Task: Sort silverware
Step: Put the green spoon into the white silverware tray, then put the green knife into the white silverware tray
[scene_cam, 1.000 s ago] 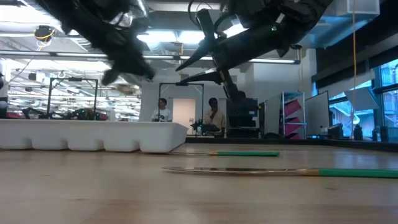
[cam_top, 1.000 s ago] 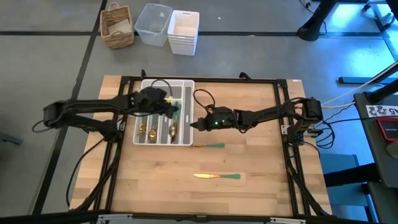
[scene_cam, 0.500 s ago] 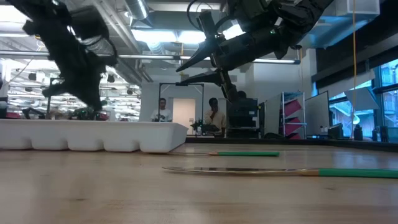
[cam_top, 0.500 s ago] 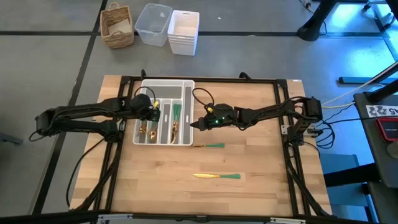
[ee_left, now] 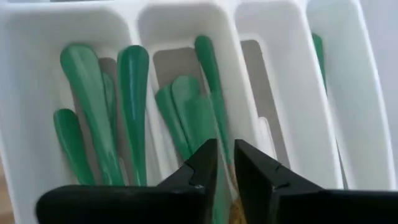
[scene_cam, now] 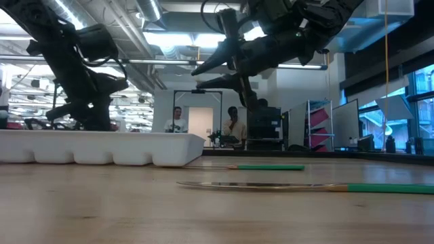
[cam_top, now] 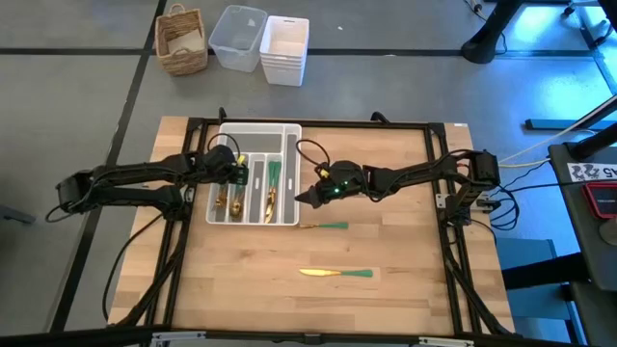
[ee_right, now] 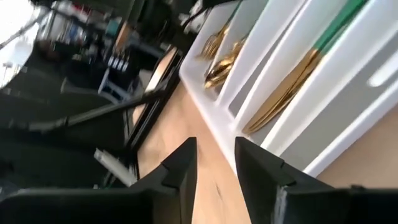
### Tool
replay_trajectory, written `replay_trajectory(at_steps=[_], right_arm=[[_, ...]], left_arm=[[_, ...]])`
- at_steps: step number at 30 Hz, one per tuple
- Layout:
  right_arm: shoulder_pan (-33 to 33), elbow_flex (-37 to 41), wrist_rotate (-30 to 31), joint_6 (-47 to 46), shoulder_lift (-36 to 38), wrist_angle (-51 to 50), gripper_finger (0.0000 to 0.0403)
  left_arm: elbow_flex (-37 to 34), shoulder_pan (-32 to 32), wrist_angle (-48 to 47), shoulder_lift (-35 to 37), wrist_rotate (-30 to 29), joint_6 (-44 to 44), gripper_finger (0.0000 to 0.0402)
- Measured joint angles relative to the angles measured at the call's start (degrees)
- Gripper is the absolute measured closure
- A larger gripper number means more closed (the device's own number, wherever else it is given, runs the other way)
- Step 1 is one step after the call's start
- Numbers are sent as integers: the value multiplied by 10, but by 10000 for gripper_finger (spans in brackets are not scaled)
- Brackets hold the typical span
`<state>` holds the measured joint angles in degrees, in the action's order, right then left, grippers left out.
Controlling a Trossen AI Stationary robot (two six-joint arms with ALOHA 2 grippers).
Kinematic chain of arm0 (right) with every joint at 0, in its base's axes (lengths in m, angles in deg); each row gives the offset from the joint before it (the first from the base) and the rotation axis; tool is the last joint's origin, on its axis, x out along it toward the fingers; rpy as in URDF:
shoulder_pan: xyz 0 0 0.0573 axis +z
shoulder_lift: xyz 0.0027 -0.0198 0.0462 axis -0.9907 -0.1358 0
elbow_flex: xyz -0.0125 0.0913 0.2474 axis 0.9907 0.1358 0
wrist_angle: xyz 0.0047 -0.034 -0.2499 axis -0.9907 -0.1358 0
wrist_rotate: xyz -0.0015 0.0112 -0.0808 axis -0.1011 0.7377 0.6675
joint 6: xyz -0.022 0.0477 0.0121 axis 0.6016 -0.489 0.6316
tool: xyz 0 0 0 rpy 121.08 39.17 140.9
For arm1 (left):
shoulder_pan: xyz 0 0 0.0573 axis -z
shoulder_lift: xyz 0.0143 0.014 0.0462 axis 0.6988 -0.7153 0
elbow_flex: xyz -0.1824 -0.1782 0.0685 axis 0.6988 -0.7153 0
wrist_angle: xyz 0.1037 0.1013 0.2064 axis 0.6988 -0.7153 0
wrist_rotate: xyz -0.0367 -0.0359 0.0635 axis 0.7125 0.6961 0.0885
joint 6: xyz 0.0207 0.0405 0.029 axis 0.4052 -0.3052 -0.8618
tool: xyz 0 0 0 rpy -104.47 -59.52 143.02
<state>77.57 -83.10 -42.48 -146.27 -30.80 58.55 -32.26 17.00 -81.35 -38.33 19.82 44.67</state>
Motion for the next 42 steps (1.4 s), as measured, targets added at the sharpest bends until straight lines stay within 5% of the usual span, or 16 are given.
replay_trajectory(at_steps=[7,15,22,27,42], right_arm=[[1,0,-71,78,0,0,292],[6,0,-132,203,42,-51,292],[50,0,-10,335,62,-246,292],[69,0,62,401,25,-293,292],[69,0,52,498,-66,-218,292]], left_arm=[[6,-14,-2,7,26,19,306],[52,-9,57,38,117,0,310],[53,26,181,49,137,-17,313],[53,45,209,49,137,-34,313],[53,53,203,49,130,-62,314]])
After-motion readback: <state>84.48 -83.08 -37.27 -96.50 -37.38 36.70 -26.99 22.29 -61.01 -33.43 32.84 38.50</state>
